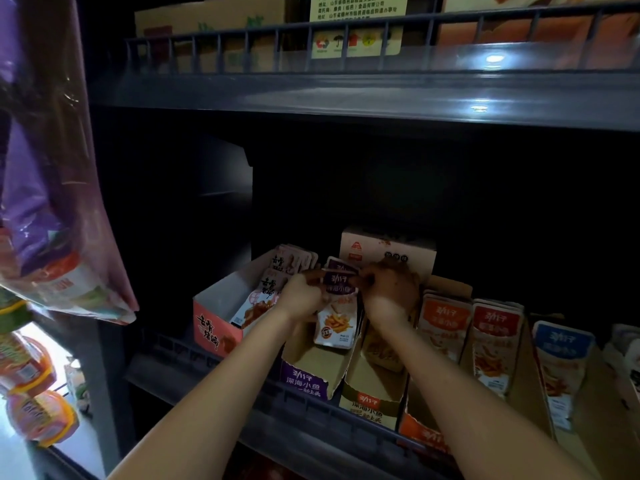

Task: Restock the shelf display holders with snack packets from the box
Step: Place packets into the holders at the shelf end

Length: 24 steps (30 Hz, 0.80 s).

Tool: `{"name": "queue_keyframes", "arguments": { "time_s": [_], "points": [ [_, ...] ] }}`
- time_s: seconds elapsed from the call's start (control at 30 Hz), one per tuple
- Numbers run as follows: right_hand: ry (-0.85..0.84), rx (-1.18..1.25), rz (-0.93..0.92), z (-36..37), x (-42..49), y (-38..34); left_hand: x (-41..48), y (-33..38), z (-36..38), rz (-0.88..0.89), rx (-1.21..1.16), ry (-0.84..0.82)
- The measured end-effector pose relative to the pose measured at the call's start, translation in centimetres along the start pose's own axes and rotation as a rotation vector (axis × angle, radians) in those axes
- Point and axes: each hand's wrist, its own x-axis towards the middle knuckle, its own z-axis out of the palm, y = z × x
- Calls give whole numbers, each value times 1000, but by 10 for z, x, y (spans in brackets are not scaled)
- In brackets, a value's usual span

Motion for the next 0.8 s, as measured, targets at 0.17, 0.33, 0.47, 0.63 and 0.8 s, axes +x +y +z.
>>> {"name": "queue_keyframes", "arguments": {
  "time_s": [0.17, 0.33, 0.47, 0.63, 0.8],
  "points": [
    [33, 60, -13, 2, -7, 6, -14, -5, 14, -126, -97, -24],
    [-88, 5, -94, -4, -9, 9, -21, -15, 23, -226, -191, -33],
    [-176, 49, -73, -10, -2, 7, -24, -18, 19, -195, -282, -16],
    [-266, 151, -41, -18, -5, 7, -30, -18, 19, -152, -331, -32],
    [-279, 214, -37, -16, -8, 12, -34, -18, 25, -35, -237, -26]
  ]
}}
